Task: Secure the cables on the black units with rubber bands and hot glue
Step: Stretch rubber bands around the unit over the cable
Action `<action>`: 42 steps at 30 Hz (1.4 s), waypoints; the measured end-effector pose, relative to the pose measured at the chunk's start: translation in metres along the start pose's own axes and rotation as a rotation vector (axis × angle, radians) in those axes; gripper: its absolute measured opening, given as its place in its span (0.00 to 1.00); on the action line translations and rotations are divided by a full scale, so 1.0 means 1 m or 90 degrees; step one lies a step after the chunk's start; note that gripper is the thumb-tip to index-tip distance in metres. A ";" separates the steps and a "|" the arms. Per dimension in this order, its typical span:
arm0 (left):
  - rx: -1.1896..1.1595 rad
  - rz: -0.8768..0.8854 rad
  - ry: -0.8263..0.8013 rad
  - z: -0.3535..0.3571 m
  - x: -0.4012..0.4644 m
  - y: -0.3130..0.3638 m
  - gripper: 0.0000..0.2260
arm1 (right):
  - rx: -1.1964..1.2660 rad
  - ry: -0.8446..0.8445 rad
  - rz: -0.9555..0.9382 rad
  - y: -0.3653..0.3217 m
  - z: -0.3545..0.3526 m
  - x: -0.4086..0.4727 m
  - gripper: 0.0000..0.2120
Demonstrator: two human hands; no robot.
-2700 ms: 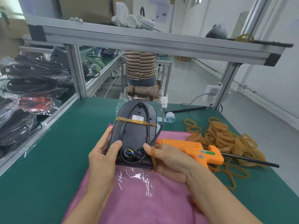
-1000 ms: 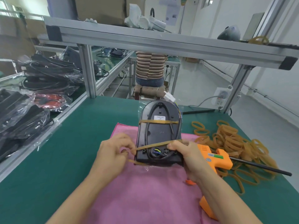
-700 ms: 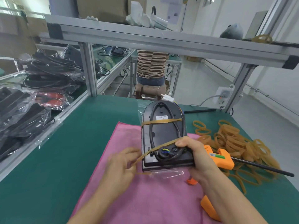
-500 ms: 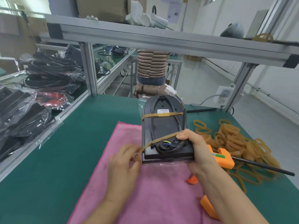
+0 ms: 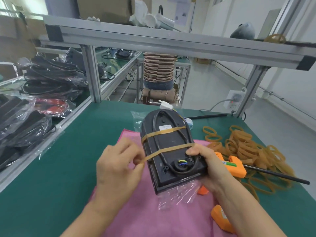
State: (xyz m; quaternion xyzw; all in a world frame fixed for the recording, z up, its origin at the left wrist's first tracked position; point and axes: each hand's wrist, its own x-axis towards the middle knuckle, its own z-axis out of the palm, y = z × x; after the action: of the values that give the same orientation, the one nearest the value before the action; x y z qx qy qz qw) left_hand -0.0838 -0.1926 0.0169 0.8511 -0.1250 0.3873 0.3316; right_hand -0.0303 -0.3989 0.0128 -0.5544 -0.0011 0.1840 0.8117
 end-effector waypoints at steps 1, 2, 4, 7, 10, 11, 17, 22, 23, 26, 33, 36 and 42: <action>-0.009 0.002 0.007 0.004 -0.007 0.001 0.05 | 0.001 0.013 0.004 0.001 0.002 0.001 0.11; -0.030 -0.003 0.004 0.007 -0.013 0.002 0.05 | 0.000 0.024 0.011 0.003 0.004 0.001 0.09; -0.080 -0.035 -0.013 0.013 -0.022 0.000 0.04 | -0.003 0.040 0.022 0.008 0.005 0.000 0.07; -0.163 -0.098 -0.046 0.017 -0.023 -0.008 0.11 | -0.015 0.063 0.021 0.014 0.006 -0.003 0.11; -0.254 -0.234 -0.005 0.017 -0.012 -0.023 0.19 | -0.055 0.042 0.020 0.017 0.013 -0.008 0.22; -0.266 -0.256 0.008 0.017 -0.010 -0.027 0.22 | -0.067 0.038 0.020 0.018 0.016 -0.010 0.26; -0.370 -0.356 -0.093 0.020 -0.017 -0.039 0.17 | -0.057 0.064 -0.007 0.020 0.017 -0.009 0.31; -0.783 -0.554 -0.167 0.014 -0.029 -0.052 0.15 | -0.042 0.079 -0.020 0.019 0.011 -0.008 0.17; -0.843 -0.589 -0.183 0.014 -0.031 -0.050 0.17 | -0.026 0.084 -0.015 0.018 0.010 -0.006 0.14; -0.879 -0.577 -0.306 0.020 -0.024 -0.032 0.23 | -0.045 0.075 -0.013 0.020 0.013 0.000 0.14; -0.791 -0.759 -0.199 0.041 -0.005 -0.023 0.21 | -0.181 0.013 -0.004 0.019 0.011 0.003 0.20; -0.827 -0.800 -0.215 0.041 -0.009 -0.032 0.16 | -0.213 0.045 -0.043 0.013 0.000 0.004 0.19; -0.794 -0.776 -0.269 0.037 -0.008 -0.036 0.24 | -0.337 0.093 -0.206 0.016 -0.009 0.000 0.09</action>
State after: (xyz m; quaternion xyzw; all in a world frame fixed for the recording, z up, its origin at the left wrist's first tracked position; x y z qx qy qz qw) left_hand -0.0507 -0.1905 -0.0239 0.4882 0.1027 -0.1592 0.8519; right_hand -0.0333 -0.4025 -0.0050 -0.7509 -0.0785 0.0054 0.6557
